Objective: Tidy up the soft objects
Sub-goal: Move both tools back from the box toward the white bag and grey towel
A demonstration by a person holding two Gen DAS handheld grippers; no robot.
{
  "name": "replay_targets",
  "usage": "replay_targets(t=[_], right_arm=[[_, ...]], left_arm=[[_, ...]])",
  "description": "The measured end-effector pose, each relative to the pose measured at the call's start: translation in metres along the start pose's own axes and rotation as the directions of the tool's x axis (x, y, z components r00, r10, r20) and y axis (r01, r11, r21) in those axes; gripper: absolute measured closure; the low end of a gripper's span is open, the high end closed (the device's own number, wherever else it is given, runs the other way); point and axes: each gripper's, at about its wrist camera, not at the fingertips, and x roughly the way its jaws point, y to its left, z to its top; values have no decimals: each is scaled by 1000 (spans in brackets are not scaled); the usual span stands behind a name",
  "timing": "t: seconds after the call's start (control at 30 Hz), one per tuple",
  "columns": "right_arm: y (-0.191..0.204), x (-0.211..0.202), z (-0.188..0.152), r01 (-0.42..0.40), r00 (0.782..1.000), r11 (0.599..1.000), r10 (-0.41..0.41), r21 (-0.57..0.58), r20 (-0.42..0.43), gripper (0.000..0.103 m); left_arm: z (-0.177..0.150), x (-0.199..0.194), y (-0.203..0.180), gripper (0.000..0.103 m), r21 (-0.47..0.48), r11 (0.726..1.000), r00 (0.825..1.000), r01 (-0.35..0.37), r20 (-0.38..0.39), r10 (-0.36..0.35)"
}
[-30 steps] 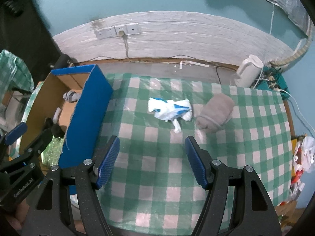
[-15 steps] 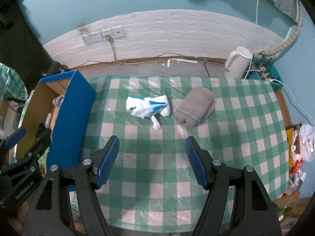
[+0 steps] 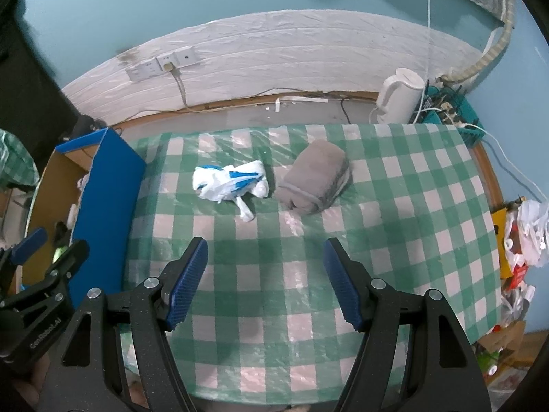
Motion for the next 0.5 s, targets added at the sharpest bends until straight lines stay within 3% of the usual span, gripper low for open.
replay_targets(t=[0.5], right_arm=[[-20, 19, 8, 22, 999, 999, -20, 41, -37, 33]], left_arm=[[14, 23, -21, 25, 19, 999, 999, 43, -20, -42]])
